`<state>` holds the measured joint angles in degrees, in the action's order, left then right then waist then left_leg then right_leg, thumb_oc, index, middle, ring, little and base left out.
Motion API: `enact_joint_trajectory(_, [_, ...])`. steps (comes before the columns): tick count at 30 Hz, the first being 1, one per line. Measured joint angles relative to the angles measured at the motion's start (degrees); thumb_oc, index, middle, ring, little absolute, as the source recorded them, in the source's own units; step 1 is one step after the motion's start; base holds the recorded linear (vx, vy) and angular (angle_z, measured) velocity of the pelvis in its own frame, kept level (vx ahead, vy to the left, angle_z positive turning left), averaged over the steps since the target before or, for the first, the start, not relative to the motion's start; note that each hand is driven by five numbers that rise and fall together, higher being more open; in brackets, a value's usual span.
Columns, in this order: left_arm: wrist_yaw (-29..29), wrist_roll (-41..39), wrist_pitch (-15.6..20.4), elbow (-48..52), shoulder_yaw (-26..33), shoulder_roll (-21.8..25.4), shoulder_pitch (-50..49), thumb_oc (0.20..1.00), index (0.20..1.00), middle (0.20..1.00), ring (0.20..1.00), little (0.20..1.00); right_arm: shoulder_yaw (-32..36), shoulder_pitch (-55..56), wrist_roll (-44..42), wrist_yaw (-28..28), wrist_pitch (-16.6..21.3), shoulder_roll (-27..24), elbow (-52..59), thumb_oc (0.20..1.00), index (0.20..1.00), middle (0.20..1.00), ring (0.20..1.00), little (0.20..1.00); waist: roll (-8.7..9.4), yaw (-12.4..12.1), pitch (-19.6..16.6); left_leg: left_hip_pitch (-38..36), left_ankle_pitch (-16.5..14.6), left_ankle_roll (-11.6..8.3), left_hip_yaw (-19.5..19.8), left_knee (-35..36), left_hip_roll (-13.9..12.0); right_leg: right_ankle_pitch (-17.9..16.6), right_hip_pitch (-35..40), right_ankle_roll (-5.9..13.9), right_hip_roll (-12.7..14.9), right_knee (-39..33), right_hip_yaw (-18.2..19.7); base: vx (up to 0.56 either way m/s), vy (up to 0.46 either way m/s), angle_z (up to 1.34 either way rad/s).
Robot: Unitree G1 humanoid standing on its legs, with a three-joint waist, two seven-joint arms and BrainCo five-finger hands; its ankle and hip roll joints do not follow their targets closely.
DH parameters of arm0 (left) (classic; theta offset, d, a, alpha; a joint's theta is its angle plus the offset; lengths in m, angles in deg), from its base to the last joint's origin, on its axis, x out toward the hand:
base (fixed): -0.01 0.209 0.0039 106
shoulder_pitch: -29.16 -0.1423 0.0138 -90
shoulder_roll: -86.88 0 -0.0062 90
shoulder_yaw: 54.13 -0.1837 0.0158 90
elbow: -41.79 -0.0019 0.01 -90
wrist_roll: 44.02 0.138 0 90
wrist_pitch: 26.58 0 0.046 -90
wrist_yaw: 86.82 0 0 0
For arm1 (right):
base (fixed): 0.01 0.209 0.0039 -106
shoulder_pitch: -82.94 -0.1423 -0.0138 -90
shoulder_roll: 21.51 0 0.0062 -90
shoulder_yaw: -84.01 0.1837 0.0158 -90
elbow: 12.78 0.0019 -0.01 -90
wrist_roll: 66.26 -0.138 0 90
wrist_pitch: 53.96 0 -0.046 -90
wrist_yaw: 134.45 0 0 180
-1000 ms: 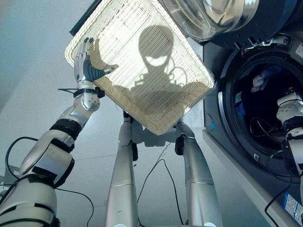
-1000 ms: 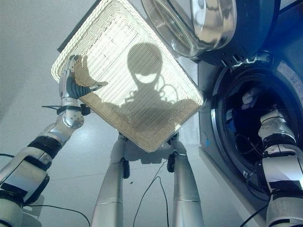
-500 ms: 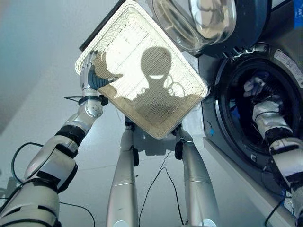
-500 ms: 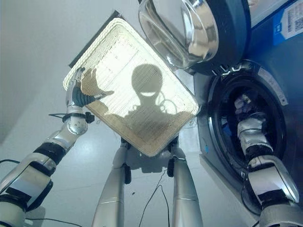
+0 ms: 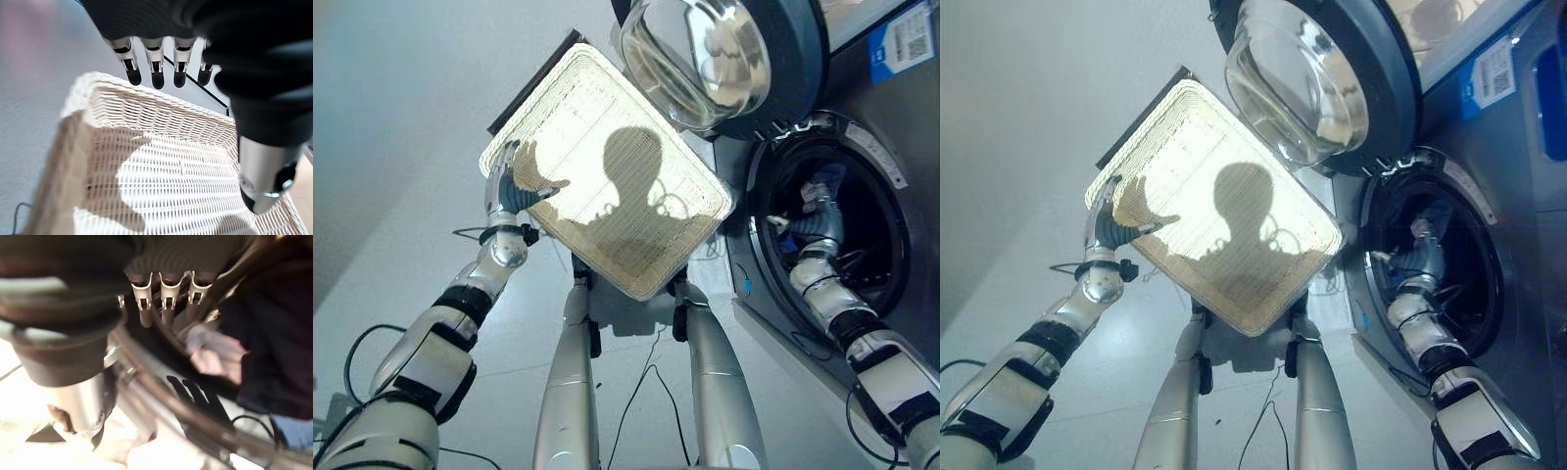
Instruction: Put the clothes into the washing machine.
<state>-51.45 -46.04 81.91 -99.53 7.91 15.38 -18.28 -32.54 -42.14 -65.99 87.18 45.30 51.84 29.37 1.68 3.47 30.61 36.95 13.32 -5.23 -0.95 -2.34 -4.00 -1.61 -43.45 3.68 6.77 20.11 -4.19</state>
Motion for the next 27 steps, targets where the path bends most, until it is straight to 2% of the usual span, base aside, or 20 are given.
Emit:
enact_joint_trajectory(7, [-3.11, 0.29, 0.26, -1.46, 0.28, -2.45, -7.20, 1.000, 1.000, 1.000, 1.000, 1.000, -1.55, 5.67, 4.27, -1.17, -0.75, 2.64, 0.62, 1.000, 1.000, 1.000, 1.000, 1.000, -0.14, -0.66, 0.02, -6.32, -0.47, 0.05, -0.49, 1.63, -0.06, 0.09, 6.31, 0.26, -0.07, -1.87, 0.11, 0.00, -0.001, 0.00])
enact_joint_trajectory(8, [-4.42, 0.69, 0.71, -2.32, 0.48, -3.93, -11.02, 1.000, 1.000, 1.000, 1.000, 1.000, -1.84, 9.43, 5.65, -2.11, -0.71, 2.97, 0.69, 1.000, 1.000, 1.000, 1.000, 1.000, -0.29, -1.12, -0.01, -11.03, -0.45, 0.13, -0.67, 3.11, -0.19, 0.22, 11.10, 0.49, -0.23, -3.57, 0.03, 0.00, 0.000, 0.00])
enact_joint_trajectory(11, [-6.47, 1.43, 1.62, -2.82, 0.38, -5.06, -17.34, 1.000, 1.000, 1.000, 1.000, 1.000, -2.64, 14.38, 7.63, -3.76, -0.58, 3.03, 1.15, 1.000, 1.000, 1.000, 1.000, 1.000, -0.72, -1.33, -0.06, -17.66, -0.89, 0.23, -0.65, 4.79, -0.35, 0.25, 18.62, 0.84, -0.44, -6.74, -0.55, 0.01, -0.007, 0.03])
enact_joint_trajectory(16, [-9.27, 2.48, 2.12, -4.42, 0.90, -7.31, -24.58, 1.000, 1.000, 1.000, 1.000, 1.000, -2.63, 20.23, 10.44, -6.50, 2.30, 3.29, 1.49, 1.000, 1.000, 1.000, 1.000, 1.000, -2.60, -1.59, -0.93, -23.56, -1.74, 0.23, -0.59, 6.56, -0.77, -0.78, 26.05, 1.19, -0.70, -11.25, -1.40, 0.05, -0.027, 0.04])
enact_joint_trajectory(19, [-12.43, 2.01, 2.23, -5.69, 2.33, -10.32, -30.11, 1.000, 1.000, 1.000, 1.000, 1.000, -2.38, 25.08, 11.64, -9.91, 5.53, 3.66, 1.51, 1.000, 1.000, 1.000, 1.000, 1.000, -4.72, -1.42, -4.34, -27.47, -2.71, 0.36, -0.54, 7.39, -0.95, -1.94, 31.86, 1.63, -0.78, -15.97, -1.81, 0.09, -0.050, 0.03])
enact_joint_trajectory(21, [-15.58, -1.89, 2.31, -7.30, 3.55, -12.25, -34.03, 1.000, 1.000, 1.000, 1.000, 1.000, -2.24, 28.51, 12.31, -13.58, 7.55, 3.78, -0.53, 1.000, 1.000, 1.000, 1.000, 1.000, -6.05, -1.33, -9.43, -28.75, -3.27, 0.46, -0.52, 7.40, -0.85, -2.73, 34.99, 1.74, -0.85, -19.36, -2.39, 0.05, -0.058, 0.07])
enact_joint_trajectory(24, [-20.92, -6.35, 2.37, -10.50, 6.99, -13.45, -37.42, 1.000, 1.000, 1.000, 1.000, 1.000, -1.07, 30.98, 10.31, -19.19, 8.61, 5.62, -5.70, 1.000, 1.000, 1.000, 1.000, 1.000, -6.16, -1.38, -13.95, -31.31, -4.33, 0.06, -0.46, 7.42, -1.14, -3.32, 39.57, 1.58, -1.32, -23.07, -2.96, 0.10, -0.037, 0.08])
enact_joint_trajectory(25, [-24.35, -8.47, 2.11, -12.33, 8.64, -13.82, -38.95, 1.000, 1.000, 1.000, 1.000, 1.000, 0.35, 31.75, 6.19, -23.26, 8.77, 7.29, -9.73, 1.000, 1.000, 1.000, 1.000, 1.000, -5.84, -1.44, -16.23, -32.49, -4.79, -0.29, -0.28, 7.44, -1.39, -3.62, 41.80, 1.49, -1.65, -24.93, -3.40, 0.12, -0.014, 0.03])
enact_joint_trajectory(27, [-28.35, -10.36, 1.81, -15.03, 12.22, -14.91, -41.02, 1.000, 1.000, 1.000, 1.000, 1.000, 4.16, 31.98, 1.01, -28.04, 8.22, 10.19, -16.40, 1.000, 1.000, 1.000, 1.000, 1.000, -5.58, -1.71, -18.52, -34.16, -5.73, -0.83, -0.26, 7.64, -1.73, -3.31, 43.73, 1.15, -1.98, -25.49, -3.74, 0.15, 0.003, 0.04])
